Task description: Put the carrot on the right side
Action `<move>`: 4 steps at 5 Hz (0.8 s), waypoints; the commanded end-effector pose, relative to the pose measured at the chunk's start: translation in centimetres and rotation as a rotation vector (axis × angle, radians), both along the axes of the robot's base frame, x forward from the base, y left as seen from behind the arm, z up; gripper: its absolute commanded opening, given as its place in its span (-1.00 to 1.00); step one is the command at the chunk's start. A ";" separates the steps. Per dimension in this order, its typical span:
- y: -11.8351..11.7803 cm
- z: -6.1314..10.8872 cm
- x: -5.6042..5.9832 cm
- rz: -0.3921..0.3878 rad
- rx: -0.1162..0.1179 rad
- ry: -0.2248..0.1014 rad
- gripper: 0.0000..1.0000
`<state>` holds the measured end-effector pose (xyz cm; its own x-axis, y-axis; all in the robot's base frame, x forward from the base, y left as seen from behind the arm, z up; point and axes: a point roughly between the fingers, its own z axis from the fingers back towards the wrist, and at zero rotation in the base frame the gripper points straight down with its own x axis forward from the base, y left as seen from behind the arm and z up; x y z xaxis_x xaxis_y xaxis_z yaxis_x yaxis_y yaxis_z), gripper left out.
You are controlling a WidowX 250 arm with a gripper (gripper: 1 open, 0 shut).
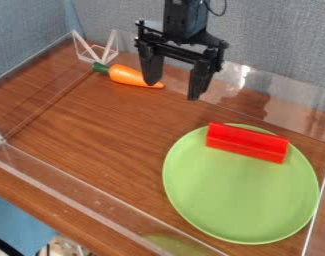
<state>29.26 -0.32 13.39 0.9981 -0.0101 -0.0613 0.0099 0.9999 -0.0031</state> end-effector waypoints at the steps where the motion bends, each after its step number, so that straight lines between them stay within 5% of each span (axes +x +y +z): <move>1: 2.8 -0.1 1.4 -0.191 0.029 -0.003 1.00; 2: 6.2 -0.7 2.7 -0.330 0.057 -0.010 1.00; 4: 6.3 -1.8 6.2 -0.609 0.104 -0.058 1.00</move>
<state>34.55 6.18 9.63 0.8237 -0.5606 -0.0853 0.5661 0.8217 0.0662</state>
